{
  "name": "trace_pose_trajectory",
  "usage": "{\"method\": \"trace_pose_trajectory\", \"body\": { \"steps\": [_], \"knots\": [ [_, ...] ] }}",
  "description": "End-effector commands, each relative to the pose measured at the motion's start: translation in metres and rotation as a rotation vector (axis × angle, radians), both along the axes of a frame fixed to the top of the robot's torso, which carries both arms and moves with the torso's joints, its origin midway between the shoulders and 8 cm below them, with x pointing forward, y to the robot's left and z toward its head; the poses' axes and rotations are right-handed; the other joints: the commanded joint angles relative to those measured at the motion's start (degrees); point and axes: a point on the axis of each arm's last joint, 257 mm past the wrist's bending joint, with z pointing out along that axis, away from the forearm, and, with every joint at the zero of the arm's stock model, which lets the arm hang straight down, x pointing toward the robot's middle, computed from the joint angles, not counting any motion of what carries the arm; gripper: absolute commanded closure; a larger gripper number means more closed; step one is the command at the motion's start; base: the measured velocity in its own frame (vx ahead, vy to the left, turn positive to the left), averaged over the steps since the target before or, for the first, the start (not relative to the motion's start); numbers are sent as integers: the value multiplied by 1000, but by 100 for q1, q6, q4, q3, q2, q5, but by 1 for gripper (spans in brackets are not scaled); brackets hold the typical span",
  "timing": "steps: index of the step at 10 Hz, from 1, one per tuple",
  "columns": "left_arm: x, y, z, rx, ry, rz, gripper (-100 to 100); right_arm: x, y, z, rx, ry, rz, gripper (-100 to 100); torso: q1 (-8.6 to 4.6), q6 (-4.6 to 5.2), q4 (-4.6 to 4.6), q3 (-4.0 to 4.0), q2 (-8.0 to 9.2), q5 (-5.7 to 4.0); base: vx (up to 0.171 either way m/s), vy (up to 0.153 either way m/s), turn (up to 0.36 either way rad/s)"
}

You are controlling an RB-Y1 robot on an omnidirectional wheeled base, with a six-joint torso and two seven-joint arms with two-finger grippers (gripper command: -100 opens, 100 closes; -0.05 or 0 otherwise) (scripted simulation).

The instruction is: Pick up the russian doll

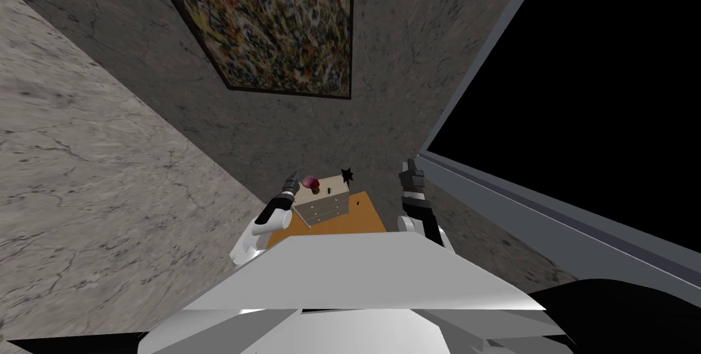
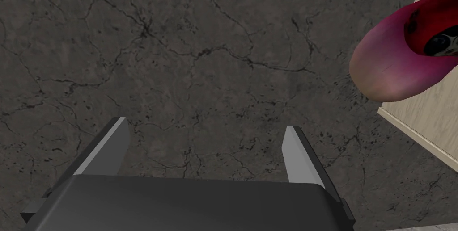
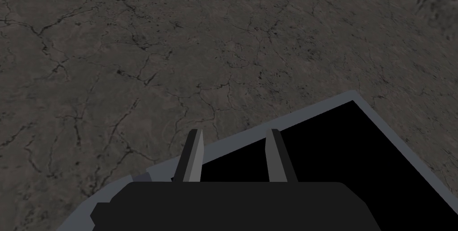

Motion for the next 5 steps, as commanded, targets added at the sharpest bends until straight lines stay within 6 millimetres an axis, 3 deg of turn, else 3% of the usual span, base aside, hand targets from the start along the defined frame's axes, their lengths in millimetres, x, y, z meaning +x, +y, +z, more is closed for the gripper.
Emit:
{"method": "trace_pose_trajectory", "body": {
  "steps": [1, 5],
  "knots": [
    [2, 2, -5, -4, 23, 4, -100, 0, 0, 0, 0, 0, 0, 0, 0, 0, 0, 0, 0, 0, 8, -25, 3],
    [3, 24, -39, -21, 146, 43, -100, 0, 0, 0, 0, 0, 0, 0, 3, 1, -1, -3, -5, 1, 16, -51, -33]
  ]
}}
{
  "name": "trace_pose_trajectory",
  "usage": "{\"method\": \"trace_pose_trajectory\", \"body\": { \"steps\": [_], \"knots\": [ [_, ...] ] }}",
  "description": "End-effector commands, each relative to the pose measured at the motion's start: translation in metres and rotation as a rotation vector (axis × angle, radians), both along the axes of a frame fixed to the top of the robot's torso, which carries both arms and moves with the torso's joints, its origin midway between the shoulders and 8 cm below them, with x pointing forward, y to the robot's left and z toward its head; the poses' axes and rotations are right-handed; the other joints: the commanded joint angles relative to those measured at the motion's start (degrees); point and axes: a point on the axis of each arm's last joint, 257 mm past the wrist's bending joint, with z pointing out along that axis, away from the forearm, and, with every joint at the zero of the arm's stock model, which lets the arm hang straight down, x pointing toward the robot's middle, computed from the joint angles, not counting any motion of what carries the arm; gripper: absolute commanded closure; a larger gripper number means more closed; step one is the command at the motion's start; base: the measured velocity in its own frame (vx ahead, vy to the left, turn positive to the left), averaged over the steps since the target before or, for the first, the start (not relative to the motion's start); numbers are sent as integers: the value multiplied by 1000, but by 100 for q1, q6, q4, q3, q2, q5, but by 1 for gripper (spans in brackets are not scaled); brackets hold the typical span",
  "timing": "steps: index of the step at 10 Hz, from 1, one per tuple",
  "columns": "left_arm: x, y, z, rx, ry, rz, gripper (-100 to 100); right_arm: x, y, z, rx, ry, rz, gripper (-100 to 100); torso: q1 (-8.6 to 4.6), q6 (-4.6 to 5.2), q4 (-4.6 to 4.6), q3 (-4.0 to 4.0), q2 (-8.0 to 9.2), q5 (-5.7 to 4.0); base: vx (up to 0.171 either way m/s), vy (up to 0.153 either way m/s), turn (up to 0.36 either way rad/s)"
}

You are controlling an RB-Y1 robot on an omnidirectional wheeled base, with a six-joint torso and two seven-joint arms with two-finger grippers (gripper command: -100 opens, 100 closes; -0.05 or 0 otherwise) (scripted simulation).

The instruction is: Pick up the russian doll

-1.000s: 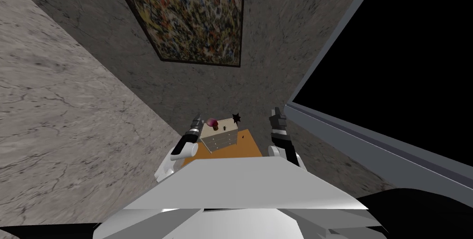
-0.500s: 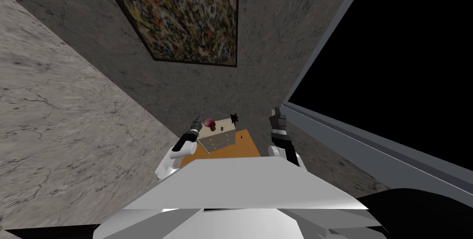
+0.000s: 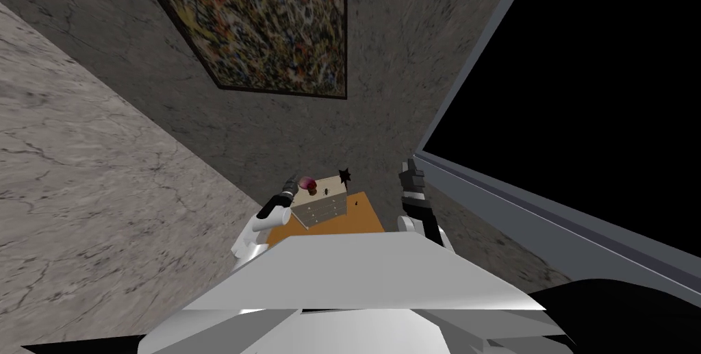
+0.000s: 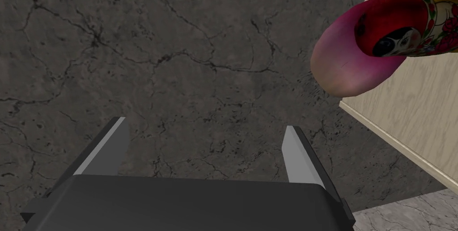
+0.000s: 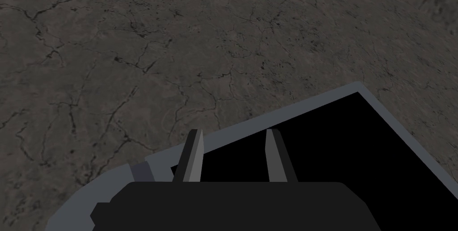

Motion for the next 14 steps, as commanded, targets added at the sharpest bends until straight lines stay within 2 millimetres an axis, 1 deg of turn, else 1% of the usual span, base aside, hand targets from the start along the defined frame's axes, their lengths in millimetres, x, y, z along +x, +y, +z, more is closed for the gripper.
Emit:
{"method": "trace_pose_trajectory", "body": {
  "steps": [1, 2, 3, 4, 5, 6, 7, 8, 9, 10, 11, 12, 13, 14],
  "knots": [
    [0, 13, -16, -9, 57, 22, -100, 0, 0, 0, 0, 0, 0, 0, 0, 0, 0, 0, 0, 0, 25, -53, -36],
    [-2, 13, -21, -14, 77, 24, -100, 0, 0, 0, 0, 0, 0, 0, 0, 1, 0, -1, -3, 0, 20, -45, -28],
    [-1, 24, -32, -20, 114, 42, -100, 0, 0, 0, 0, 0, 0, 0, 2, 0, 0, 0, -1, 1, 20, -54, -53],
    [-3, 24, -38, -26, 139, 44, -100, 0, 0, 0, 0, 0, 0, 0, 0, 1, 0, 0, -1, 0, 19, -43, -21],
    [-3, 34, -48, -34, 175, 62, -100, 0, 0, 0, 0, 0, 0, 0, 3, 0, 0, 1, 1, 0, 21, -45, -38],
    [-6, 34, -54, -40, 200, 64, -100, 0, 0, 0, 0, 0, 0, 0, 3, 1, 0, 0, 0, 1, 20, -34, -32],
    [-7, 43, -64, -49, 240, 82, -100, 0, 0, 0, 0, 0, 0, 0, 7, 0, 0, 0, 0, 1, 28, -32, -57],
    [-10, 43, -69, -55, 261, 84, -100, 0, 0, 0, 0, 0, 0, 0, 8, 1, 0, -1, -3, 2, 30, -23, -25],
    [-12, 52, -79, -66, 302, 101, -100, 0, 0, 0, 0, 0, 0, 0, 11, 0, -1, -2, -3, 2, 31, -32, -51],
    [-14, 51, -84, -71, 321, 103, -100, 0, 0, 0, 0, 0, 0, 0, 9, 0, -1, -2, -4, 2, 25, -26, -26],
    [-15, 60, -91, -81, 354, 119, -100, 0, 0, 0, 0, 0, 0, 0, 10, -1, 0, -1, -2, 2, 37, -22, -55],
    [-19, 59, -97, -88, 380, 121, -100, 0, 0, 0, 0, 0, 0, 0, 12, 1, -1, -3, -6, 2, 34, -14, -27],
    [-21, 67, -104, -99, 411, 137, -100, 0, 0, 0, 0, 0, 0, 0, 14, -1, -1, -3, -5, 3, 37, -16, -54],
    [-25, 66, -110, -106, 438, 139, -100, 0, 0, 0, 0, 0, 0, 0, 14, 0, -1, -3, -6, 3, 32, -12, -30]
  ]
}}
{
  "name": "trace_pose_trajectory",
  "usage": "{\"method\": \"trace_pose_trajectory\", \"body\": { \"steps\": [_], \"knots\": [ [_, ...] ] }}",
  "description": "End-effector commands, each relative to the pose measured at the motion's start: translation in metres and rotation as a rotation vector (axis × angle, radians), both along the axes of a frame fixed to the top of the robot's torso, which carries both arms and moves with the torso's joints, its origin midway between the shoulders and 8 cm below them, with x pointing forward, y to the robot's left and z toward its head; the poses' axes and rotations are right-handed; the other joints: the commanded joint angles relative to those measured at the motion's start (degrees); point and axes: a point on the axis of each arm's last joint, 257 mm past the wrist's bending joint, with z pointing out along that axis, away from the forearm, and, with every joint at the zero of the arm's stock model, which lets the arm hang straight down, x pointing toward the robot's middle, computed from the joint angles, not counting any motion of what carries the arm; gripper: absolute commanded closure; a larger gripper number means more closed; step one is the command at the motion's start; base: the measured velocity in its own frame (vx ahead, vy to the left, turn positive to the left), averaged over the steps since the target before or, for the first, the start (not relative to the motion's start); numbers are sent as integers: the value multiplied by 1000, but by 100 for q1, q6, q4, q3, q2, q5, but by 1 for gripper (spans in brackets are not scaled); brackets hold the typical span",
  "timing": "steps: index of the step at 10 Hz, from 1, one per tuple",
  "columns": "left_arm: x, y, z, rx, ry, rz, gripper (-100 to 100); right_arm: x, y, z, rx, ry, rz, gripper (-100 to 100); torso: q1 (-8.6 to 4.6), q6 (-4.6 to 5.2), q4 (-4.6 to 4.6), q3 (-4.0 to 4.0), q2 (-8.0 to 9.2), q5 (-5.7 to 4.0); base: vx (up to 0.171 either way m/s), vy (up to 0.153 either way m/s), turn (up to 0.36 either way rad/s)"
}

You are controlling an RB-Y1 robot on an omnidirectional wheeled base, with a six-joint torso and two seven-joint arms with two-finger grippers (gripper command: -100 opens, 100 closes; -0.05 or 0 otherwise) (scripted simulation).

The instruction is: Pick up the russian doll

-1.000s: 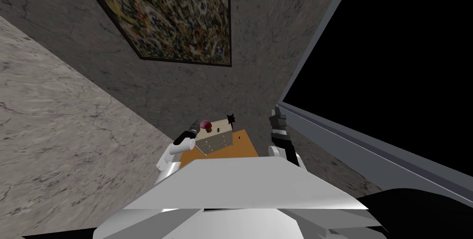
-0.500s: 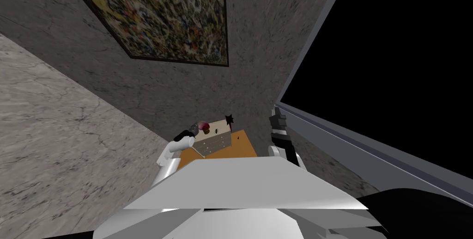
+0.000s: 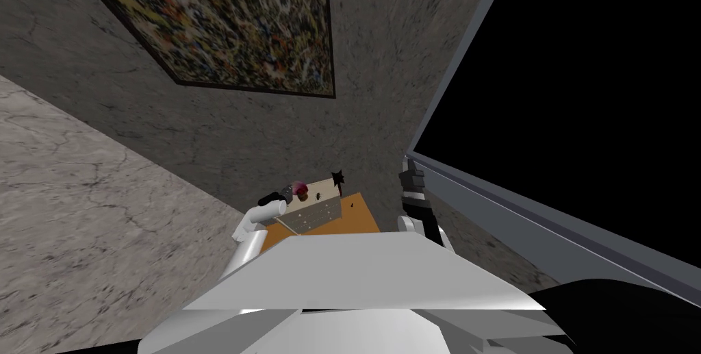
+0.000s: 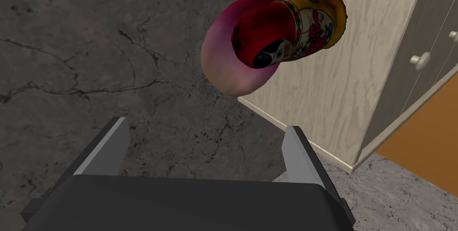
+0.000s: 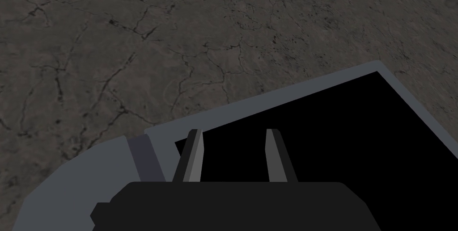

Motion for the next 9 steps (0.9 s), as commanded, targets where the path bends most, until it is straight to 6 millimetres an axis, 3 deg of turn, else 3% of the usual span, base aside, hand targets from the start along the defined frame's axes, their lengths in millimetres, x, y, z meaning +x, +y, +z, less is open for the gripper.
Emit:
{"method": "trace_pose_trajectory", "body": {
  "steps": [1, 9],
  "knots": [
    [-5, 7, -13, -19, 56, 19, -100, 0, 0, 0, 0, 0, 0, 0, 0, 0, 0, 0, 0, 0, 42, -13, -59],
    [-32, 22, -51, -100, 262, 80, -100, 0, 0, 0, 0, 0, 0, 0, 7, -1, 0, -1, -1, 1, 37, 3, -42]
  ]
}}
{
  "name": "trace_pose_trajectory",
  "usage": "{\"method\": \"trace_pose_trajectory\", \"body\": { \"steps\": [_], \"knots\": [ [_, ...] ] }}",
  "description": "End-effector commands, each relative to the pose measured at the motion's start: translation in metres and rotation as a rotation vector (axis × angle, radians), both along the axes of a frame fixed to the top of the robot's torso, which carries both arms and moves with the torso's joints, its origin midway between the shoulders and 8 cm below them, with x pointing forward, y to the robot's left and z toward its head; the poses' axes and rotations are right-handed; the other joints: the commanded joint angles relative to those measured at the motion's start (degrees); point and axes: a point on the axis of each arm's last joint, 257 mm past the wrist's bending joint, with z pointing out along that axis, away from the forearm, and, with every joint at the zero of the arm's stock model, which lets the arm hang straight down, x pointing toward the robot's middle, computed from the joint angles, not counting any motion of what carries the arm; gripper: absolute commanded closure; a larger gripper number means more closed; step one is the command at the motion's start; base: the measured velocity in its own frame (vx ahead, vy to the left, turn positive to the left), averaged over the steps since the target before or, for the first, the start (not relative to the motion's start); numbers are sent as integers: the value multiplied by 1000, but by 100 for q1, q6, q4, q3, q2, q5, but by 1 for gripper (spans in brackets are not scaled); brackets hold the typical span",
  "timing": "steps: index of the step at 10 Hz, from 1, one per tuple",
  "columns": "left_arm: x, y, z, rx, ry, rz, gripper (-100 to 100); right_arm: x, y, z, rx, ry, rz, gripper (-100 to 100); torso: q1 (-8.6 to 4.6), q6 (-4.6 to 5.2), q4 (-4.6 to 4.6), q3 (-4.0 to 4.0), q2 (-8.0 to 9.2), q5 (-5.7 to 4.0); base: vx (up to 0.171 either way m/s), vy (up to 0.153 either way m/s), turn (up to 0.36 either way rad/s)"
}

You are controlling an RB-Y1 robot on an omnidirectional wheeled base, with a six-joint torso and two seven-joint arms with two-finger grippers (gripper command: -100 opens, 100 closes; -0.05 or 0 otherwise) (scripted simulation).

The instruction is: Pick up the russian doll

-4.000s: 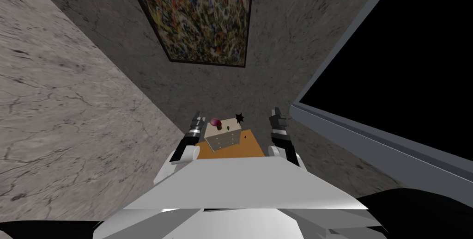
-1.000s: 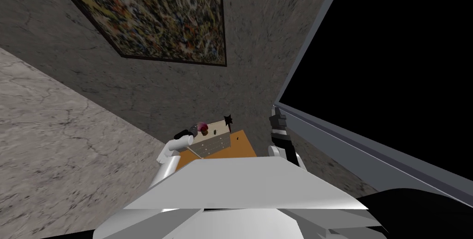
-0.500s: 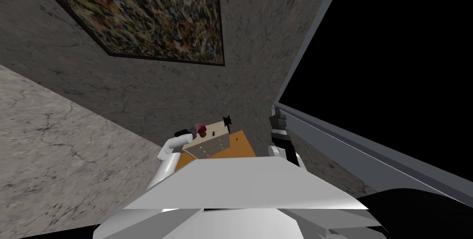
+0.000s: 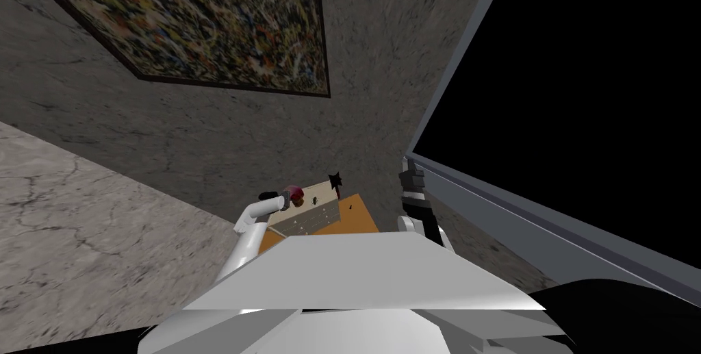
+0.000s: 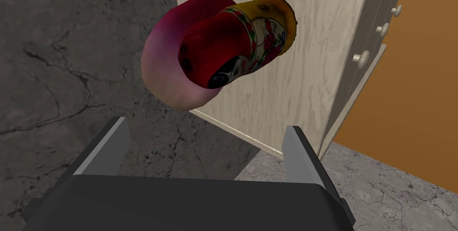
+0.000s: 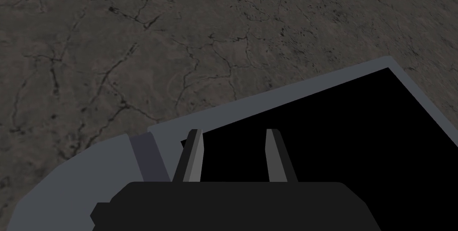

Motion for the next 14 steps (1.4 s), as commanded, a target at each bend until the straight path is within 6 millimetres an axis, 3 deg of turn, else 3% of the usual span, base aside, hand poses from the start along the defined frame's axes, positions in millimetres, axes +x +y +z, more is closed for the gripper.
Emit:
{"method": "trace_pose_trajectory", "body": {
  "steps": [1, 5, 14],
  "knots": [
    [-6, 0, -6, -15, 36, 8, -100, 0, 0, 0, 0, 0, 0, 0, 0, 0, 0, 0, 0, 0, 36, 19, -25],
    [-25, 2, -24, -75, 158, 42, -100, 0, 0, 0, 0, 0, 0, 0, 1, -2, -2, -4, -6, 1, 55, 22, -51],
    [-53, -4, -43, -158, 305, 75, -100, 0, 0, 0, 0, 0, 0, 0, 10, -1, -3, -8, -13, 3, 55, 34, -43]
  ]
}}
